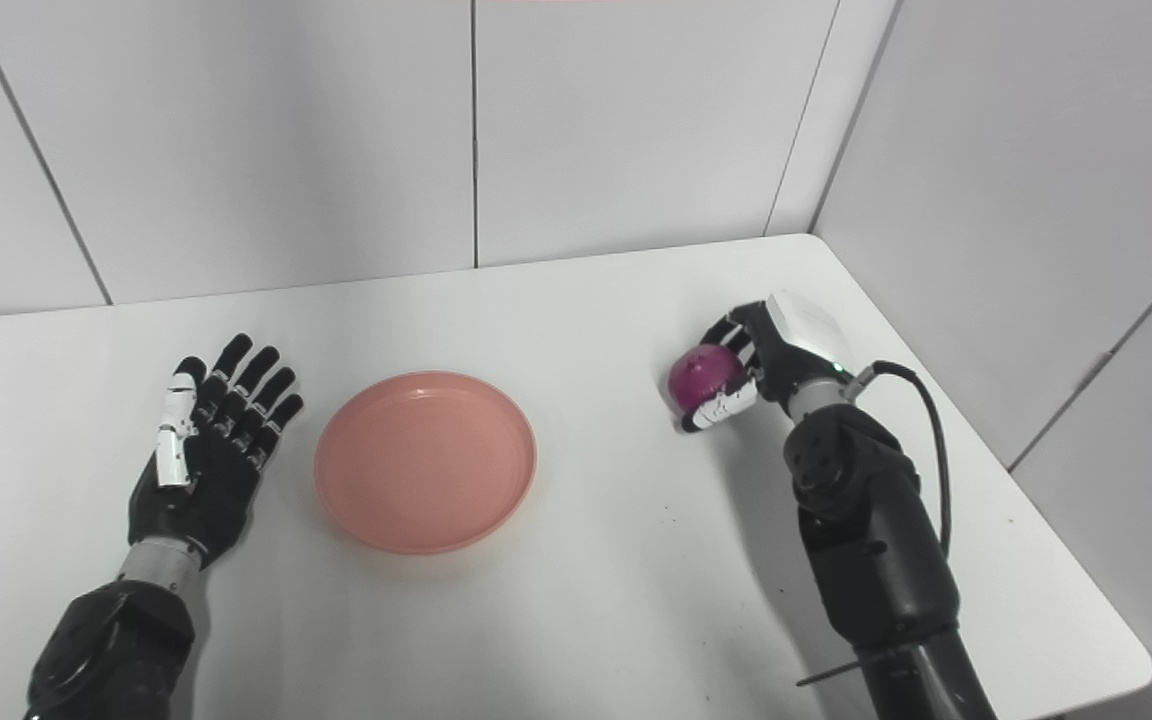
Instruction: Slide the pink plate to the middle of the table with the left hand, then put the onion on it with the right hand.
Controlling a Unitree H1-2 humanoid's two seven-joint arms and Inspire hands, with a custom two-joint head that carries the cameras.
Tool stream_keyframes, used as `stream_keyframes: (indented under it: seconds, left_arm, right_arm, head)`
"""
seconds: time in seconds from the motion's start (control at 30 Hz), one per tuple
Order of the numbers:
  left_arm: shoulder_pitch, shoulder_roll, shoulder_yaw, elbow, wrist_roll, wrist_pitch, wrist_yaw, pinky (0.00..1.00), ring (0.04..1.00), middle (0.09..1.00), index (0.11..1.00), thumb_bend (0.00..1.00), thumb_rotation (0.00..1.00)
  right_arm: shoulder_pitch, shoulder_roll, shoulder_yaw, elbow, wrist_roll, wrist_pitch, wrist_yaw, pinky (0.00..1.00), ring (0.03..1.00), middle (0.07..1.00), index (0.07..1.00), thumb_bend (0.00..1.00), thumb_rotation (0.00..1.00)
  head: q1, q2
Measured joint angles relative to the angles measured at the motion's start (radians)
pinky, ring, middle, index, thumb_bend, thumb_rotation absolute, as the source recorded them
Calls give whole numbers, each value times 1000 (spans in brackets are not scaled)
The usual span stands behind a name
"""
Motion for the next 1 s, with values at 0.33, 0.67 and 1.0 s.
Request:
stream_keyframes:
  seconds: [0.33,0.67,1.0]
  left_arm:
    - [0,-2,-2,-1,2,0,6,938,937,941,936,395,1000]
    - [1,-7,-9,-5,2,0,20,955,949,952,940,399,1000]
    - [7,-29,-17,-14,5,0,39,946,944,949,939,381,1000]
  right_arm:
    - [-24,21,23,-142,2,0,4,320,408,449,523,525,0]
    - [-87,65,113,-241,-15,1,35,324,409,453,518,526,0]
    - [-135,174,249,-253,-43,-1,67,262,355,431,526,524,0]
  head:
    - [25,0]
    - [37,5]
    - [113,21]
